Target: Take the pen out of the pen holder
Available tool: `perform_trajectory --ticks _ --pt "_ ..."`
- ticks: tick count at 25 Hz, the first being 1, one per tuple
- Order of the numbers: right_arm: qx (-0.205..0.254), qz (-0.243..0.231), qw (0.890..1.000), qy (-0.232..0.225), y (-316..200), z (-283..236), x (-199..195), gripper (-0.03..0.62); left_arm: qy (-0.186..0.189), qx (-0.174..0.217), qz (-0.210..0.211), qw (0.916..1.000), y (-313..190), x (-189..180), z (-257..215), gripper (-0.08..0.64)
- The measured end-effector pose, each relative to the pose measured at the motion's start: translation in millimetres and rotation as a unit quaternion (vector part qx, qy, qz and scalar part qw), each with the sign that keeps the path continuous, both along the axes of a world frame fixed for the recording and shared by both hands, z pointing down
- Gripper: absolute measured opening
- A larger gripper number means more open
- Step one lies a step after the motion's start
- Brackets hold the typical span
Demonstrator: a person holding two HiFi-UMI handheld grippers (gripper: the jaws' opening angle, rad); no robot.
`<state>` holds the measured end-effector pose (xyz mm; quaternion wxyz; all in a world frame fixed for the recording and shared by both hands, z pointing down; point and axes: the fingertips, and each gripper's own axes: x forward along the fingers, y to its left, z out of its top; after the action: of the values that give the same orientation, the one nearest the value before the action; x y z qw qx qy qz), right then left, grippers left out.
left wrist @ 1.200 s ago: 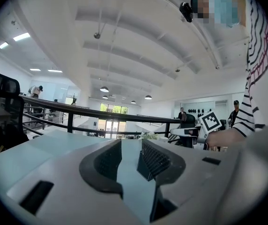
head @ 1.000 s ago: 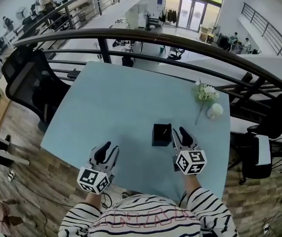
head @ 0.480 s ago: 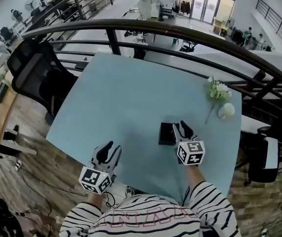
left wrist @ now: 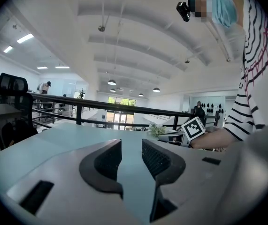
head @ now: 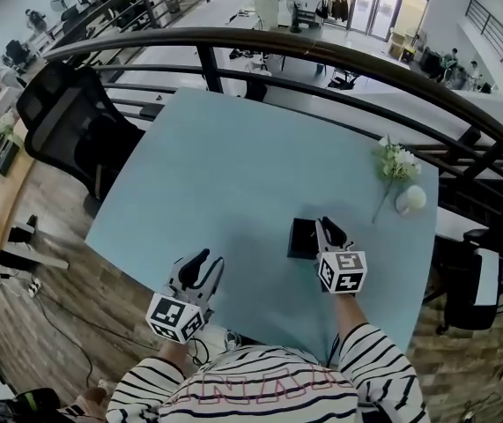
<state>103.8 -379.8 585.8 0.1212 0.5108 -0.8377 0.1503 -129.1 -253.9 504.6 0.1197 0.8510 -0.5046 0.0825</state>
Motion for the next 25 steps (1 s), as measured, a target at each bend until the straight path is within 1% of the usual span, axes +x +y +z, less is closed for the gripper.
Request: perform_trajectory --ticks 5,10,14,25 --pt "0.018 0.006 1.0 0.0 2 -12 1 0.061 0.001 0.004 0.009 0.9999 1 2 -2 0.114" --pt "0.032 0.02 0.999 -0.026 9 -35 5 0.061 0.004 0.008 0.011 0.9999 4 -2 -5 0.114" --pt "0.05 0.029 0.998 -0.036 21 -57 4 0.061 0.009 0.015 0.016 0.9997 8 -8 -8 0.114" --pt "0.109 0.069 0.99 -0.052 71 -120 5 0.061 0.022 0.03 0.06 0.9975 25 -13 -17 0.114"
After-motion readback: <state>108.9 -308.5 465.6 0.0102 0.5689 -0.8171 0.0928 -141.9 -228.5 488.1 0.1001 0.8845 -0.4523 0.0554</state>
